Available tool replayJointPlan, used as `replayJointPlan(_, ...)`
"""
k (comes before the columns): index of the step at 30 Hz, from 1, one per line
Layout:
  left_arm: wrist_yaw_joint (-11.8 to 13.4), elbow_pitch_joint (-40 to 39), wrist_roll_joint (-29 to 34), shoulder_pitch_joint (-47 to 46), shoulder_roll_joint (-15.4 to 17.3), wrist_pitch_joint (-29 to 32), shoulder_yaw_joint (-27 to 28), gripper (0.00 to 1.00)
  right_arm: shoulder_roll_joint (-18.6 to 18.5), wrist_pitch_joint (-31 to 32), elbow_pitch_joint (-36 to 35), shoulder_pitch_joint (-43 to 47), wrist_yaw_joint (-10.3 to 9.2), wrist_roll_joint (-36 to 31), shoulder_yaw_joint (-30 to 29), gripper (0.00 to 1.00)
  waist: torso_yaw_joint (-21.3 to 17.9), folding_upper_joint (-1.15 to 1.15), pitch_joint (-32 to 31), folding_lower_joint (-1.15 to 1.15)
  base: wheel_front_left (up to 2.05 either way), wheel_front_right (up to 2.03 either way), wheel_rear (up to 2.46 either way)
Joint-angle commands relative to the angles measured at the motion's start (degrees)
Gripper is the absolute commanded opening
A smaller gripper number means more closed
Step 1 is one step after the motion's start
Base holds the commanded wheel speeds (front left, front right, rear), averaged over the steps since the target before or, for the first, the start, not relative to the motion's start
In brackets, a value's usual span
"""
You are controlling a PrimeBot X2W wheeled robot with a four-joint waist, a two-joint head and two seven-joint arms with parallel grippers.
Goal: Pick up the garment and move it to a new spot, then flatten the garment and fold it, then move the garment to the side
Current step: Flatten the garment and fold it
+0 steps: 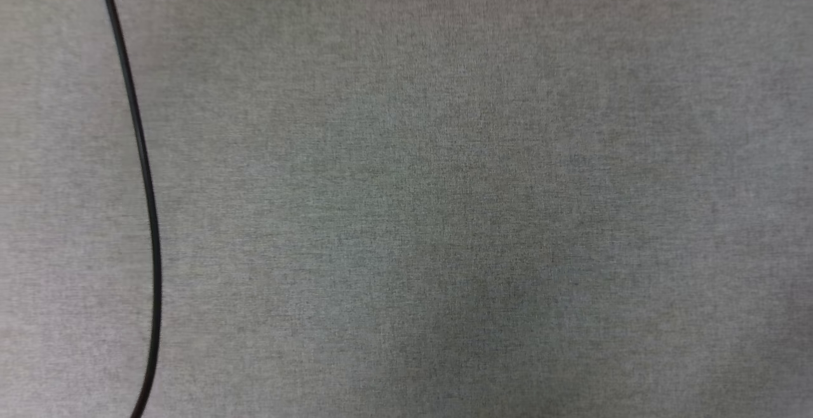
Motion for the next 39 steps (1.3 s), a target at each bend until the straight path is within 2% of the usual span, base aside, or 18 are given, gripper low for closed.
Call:
replayJointPlan(1,-0.6,1.8,0.3,-1.4,-0.7,-0.9,0.0,0.00,0.7,-1.0,2.1,-2.1,-0.10,-0.7,0.8,0.00,-0.2,0.00,1.4,-0.02,0.00,0.00,0.00)
replayJointPlan(8,-2.7,10.5,0.9,-5.1,-3.3,-4.1,0.1,0.00,4.7,-5.0,10.8,-7.9,-0.09,-1.5,3.0,0.00,-0.4,0.00,3.9,-0.02,0.00,0.00,0.00)
replayJointPlan(14,-4.2,14.9,1.5,-2.0,-4.1,-5.8,-0.3,0.00,7.2,-8.6,14.9,-5.4,-0.10,-0.8,3.6,0.00,-0.7,0.00,5.0,-0.02,0.00,0.00,0.00)
replayJointPlan(19,-4.9,13.9,1.2,3.5,-4.0,-6.2,1.6,0.00,8.5,-11.7,16.1,-0.7,-0.10,-0.2,5.6,0.00,-0.6,0.00,4.1,-0.02,0.00,0.00,0.00)
replayJointPlan(23,-5.2,9.5,1.5,10.3,-3.4,-6.2,4.1,0.00,8.6,-13.7,16.0,3.9,-0.09,1.2,7.4,0.00,-0.5,0.00,2.8,-0.02,0.00,0.00,0.00)
replayJointPlan(33,-2.2,-5.1,3.1,39.2,-0.7,-6.2,12.7,0.00,7.8,-18.5,11.9,23.1,-0.10,8.4,10.6,0.00,-0.6,0.00,-4.5,-0.02,0.00,0.00,0.00)
replayJointPlan(39,0.0,-10.5,2.4,57.7,-2.3,-6.2,16.1,0.00,7.5,-20.2,9.7,37.5,-0.10,11.7,10.1,0.00,-0.6,0.00,-10.6,-0.02,0.00,0.00,0.00)
